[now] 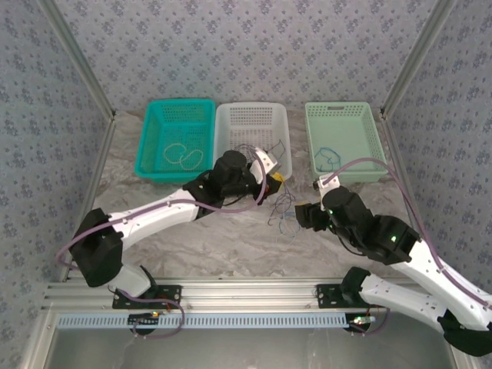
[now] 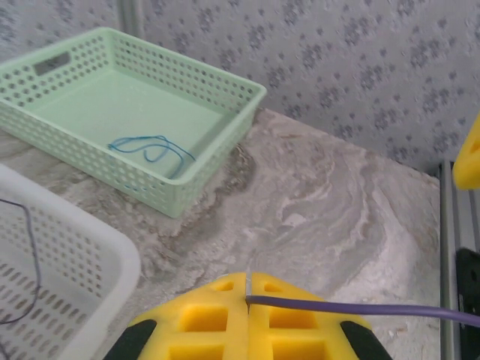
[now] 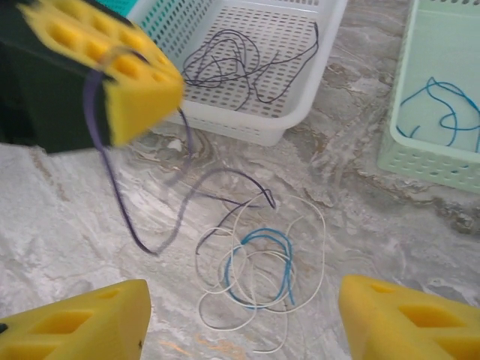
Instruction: Untangle the cables
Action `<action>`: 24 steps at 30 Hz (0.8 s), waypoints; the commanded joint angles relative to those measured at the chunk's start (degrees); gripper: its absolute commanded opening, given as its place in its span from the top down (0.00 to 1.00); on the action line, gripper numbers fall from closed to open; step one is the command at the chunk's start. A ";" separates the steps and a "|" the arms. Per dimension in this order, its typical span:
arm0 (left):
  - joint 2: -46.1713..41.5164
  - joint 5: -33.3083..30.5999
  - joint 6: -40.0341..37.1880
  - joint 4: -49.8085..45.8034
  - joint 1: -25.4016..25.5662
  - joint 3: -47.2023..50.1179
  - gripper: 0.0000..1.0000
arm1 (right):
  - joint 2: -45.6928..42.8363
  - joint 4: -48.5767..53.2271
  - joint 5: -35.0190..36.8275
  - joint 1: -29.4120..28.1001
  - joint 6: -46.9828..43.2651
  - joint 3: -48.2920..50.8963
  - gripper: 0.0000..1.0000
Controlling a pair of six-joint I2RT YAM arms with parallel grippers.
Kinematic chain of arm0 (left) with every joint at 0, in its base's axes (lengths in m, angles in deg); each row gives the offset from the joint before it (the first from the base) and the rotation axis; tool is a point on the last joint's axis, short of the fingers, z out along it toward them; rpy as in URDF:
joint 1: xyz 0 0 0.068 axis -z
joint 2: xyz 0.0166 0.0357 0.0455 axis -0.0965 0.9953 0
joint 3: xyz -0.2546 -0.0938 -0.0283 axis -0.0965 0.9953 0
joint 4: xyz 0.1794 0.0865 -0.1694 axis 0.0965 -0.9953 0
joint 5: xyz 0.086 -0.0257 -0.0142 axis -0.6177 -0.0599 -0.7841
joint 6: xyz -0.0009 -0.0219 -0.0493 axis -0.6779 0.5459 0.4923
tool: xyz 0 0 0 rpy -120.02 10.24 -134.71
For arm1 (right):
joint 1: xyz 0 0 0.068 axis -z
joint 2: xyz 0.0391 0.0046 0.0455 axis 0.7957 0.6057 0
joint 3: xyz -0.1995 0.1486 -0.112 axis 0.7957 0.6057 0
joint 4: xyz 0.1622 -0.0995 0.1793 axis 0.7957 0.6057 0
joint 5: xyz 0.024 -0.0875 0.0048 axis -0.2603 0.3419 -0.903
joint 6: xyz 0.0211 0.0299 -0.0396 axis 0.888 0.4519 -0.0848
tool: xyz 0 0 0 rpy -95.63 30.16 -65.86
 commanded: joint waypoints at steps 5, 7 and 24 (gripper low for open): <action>-8.08 -1.91 3.80 4.93 -0.47 2.27 1.00 | -1.32 -0.58 8.70 0.81 3.60 7.11 0.26; -9.59 -2.01 3.95 4.83 -0.54 2.68 1.00 | -1.60 -2.03 9.51 1.36 4.13 8.70 0.26; -14.77 -0.79 5.88 4.93 -0.53 2.03 1.00 | 2.97 -25.31 4.10 0.76 3.59 21.32 0.11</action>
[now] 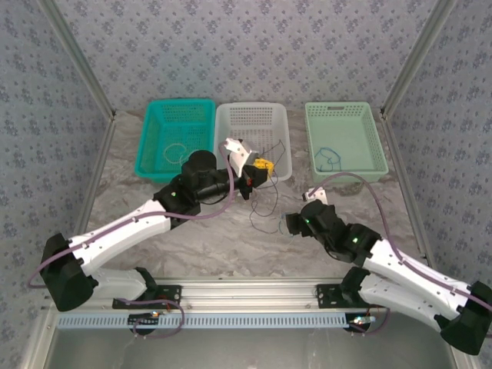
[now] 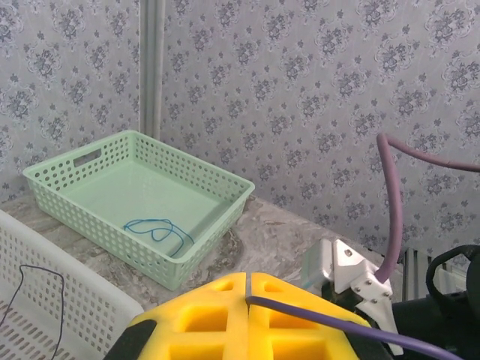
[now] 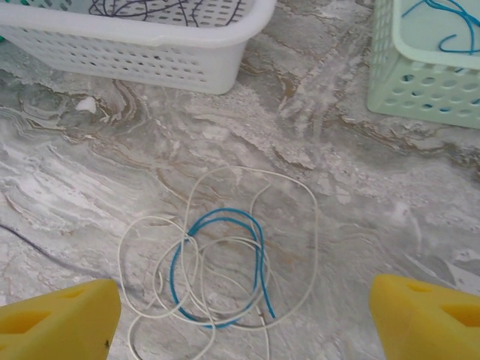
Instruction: Untangle the cables
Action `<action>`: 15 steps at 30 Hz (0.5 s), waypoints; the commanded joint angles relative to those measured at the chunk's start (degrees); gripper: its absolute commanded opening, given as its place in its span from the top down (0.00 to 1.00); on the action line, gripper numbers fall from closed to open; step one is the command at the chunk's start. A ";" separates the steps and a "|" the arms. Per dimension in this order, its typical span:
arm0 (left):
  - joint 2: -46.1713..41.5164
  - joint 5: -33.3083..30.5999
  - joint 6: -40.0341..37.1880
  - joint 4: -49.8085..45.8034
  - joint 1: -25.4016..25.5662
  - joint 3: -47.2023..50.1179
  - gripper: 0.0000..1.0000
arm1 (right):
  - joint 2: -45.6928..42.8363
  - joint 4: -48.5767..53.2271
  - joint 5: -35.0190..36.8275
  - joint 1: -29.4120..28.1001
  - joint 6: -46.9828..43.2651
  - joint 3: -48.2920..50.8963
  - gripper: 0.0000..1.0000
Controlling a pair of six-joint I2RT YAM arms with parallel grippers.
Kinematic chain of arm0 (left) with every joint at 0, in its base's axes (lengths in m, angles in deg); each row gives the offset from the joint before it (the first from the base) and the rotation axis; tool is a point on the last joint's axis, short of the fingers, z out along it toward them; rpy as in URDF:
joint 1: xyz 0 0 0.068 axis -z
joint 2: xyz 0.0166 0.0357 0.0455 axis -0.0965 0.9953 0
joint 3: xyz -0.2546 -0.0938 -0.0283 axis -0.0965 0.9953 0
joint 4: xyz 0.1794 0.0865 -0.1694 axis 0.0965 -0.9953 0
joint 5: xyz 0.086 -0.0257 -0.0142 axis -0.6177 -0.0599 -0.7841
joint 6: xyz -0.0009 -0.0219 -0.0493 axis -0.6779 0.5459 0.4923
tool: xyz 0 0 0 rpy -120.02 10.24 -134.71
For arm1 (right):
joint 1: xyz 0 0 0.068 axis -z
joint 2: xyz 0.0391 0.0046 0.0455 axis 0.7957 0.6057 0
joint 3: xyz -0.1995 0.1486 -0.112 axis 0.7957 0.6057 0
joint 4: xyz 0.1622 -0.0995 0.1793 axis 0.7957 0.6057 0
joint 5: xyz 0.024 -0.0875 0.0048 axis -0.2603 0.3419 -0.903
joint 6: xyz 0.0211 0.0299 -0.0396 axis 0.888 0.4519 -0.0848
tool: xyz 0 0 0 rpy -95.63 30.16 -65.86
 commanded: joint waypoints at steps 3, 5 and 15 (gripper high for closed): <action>-1.48 -0.82 -0.81 -0.30 -0.20 -1.38 1.00 | -1.15 -6.28 -1.96 -1.39 -1.13 -0.24 0.12; -1.32 -2.00 -1.57 -0.60 -0.22 -1.45 1.00 | -2.31 -6.47 -3.37 -1.89 -1.54 -0.17 0.14; 2.19 -6.75 -6.76 -7.45 -0.20 -4.82 1.00 | -5.45 -8.65 -8.90 -5.78 -3.78 -2.48 0.14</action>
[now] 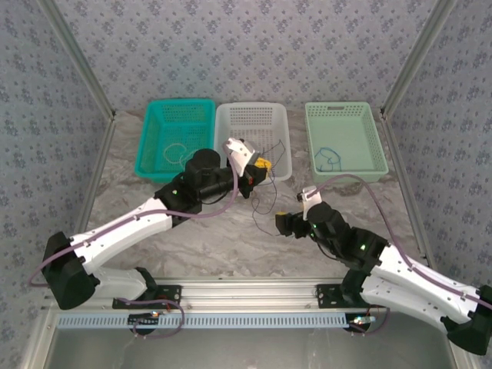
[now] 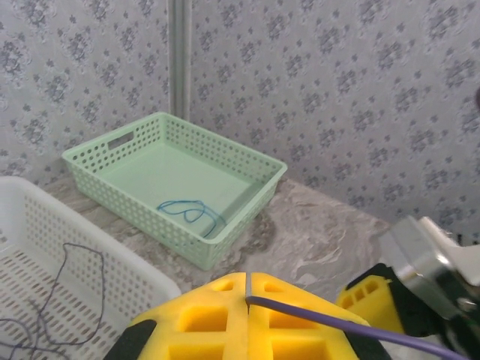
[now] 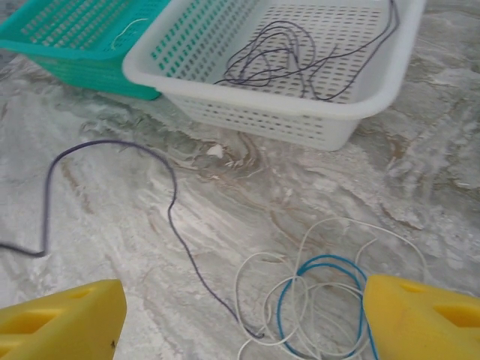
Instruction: Untangle the cables
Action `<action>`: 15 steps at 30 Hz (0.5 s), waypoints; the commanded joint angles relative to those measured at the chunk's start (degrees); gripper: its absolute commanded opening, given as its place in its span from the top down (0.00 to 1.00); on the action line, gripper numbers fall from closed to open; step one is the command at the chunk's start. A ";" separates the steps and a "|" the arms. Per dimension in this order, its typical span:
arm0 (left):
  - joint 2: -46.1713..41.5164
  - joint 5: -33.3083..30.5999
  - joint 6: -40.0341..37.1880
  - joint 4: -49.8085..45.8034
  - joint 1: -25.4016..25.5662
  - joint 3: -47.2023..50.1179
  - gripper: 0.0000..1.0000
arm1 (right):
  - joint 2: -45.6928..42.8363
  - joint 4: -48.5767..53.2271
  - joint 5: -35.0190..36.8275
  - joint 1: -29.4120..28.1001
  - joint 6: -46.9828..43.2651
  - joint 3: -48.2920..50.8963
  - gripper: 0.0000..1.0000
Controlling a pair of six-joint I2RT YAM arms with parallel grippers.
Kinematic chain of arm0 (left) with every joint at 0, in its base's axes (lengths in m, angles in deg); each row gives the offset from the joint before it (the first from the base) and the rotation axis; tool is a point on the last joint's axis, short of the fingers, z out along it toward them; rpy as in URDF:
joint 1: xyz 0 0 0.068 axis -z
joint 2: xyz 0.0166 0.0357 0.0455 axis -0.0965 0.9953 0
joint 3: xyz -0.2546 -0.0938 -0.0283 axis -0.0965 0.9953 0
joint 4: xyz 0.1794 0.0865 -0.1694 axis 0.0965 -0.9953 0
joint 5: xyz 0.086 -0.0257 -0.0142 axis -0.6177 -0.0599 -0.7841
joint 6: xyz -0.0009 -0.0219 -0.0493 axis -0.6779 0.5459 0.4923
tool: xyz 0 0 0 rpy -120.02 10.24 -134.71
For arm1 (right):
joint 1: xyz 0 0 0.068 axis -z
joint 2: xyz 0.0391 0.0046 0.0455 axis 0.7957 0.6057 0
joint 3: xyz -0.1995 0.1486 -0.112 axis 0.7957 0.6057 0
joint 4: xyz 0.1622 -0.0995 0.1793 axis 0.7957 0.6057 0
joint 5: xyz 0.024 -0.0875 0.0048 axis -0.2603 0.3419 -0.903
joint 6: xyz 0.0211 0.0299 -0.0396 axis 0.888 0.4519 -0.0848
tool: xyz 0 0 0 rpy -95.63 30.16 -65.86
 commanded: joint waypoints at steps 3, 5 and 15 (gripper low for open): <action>1.33 -2.80 -3.05 -3.54 -0.22 -3.58 1.00 | 0.06 -2.53 -2.55 -2.02 -2.94 -3.21 0.14; 1.57 -3.40 -3.12 -3.90 -0.18 -3.79 1.00 | 0.82 -3.76 -3.25 -2.64 -3.99 -4.30 0.13; 0.91 -1.62 -2.69 -3.84 0.31 -3.85 1.00 | 9.89 -7.84 1.89 -2.43 -8.48 -9.93 0.36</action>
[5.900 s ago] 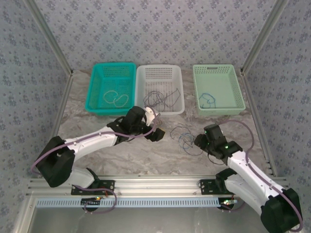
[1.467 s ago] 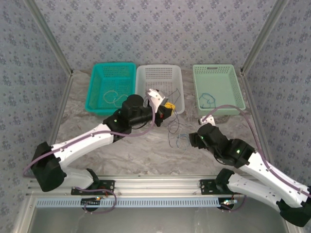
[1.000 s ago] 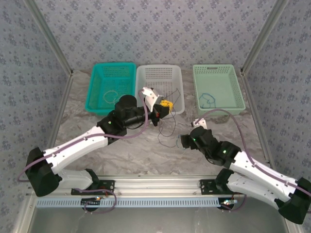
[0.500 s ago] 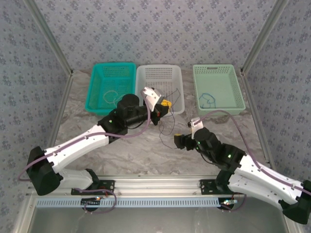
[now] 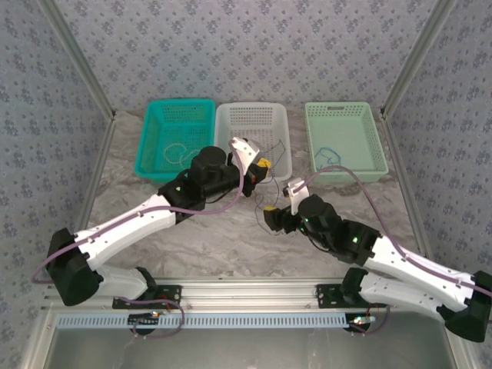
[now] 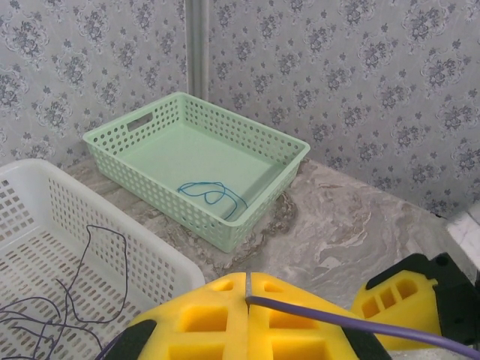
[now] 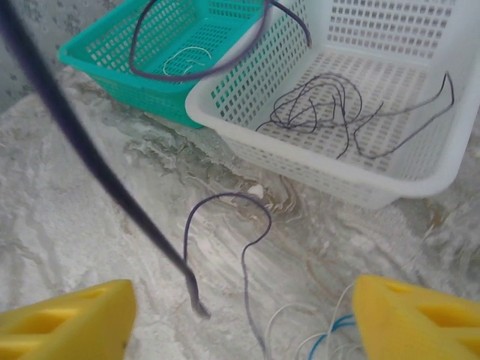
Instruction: Untangle the cables
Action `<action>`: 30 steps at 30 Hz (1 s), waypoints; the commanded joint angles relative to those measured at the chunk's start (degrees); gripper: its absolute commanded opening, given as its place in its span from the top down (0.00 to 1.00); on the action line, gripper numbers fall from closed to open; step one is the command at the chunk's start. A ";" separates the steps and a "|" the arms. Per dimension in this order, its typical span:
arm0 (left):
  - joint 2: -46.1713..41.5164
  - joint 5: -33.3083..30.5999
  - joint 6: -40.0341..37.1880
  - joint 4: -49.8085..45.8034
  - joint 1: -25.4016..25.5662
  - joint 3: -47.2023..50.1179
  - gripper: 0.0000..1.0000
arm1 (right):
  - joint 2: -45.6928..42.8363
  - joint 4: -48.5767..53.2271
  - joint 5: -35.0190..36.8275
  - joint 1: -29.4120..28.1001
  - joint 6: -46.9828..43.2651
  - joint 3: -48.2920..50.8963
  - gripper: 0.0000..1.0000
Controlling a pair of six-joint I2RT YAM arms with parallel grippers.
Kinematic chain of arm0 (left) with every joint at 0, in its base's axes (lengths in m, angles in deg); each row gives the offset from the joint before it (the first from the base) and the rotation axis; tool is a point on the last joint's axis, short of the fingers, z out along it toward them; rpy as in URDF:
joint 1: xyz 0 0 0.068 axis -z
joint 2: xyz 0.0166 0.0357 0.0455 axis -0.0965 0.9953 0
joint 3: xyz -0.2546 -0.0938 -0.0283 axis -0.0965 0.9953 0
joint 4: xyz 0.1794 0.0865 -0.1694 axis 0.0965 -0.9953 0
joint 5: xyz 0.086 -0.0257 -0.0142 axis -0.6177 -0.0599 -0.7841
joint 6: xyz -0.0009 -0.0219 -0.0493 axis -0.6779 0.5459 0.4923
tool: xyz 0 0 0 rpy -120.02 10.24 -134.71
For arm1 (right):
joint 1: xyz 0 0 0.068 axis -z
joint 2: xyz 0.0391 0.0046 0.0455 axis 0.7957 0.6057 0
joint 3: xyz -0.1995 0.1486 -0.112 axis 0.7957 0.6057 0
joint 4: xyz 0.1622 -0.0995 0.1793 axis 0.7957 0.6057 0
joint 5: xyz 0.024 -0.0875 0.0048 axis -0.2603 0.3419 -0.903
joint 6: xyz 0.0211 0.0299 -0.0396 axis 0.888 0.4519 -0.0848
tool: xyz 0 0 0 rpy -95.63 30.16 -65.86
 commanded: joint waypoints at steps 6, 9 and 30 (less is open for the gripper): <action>-2.92 -2.20 -2.02 -0.85 0.20 -0.22 1.00 | 4.12 0.78 0.11 1.12 -3.48 -7.10 0.86; -3.65 -3.58 -2.56 -1.09 0.02 0.72 1.00 | 3.94 2.71 -0.90 1.31 -3.62 -8.91 0.96; -15.16 -18.68 2.79 -2.71 -4.05 14.25 0.01 | 24.48 23.56 -2.58 8.48 -15.87 -58.62 1.00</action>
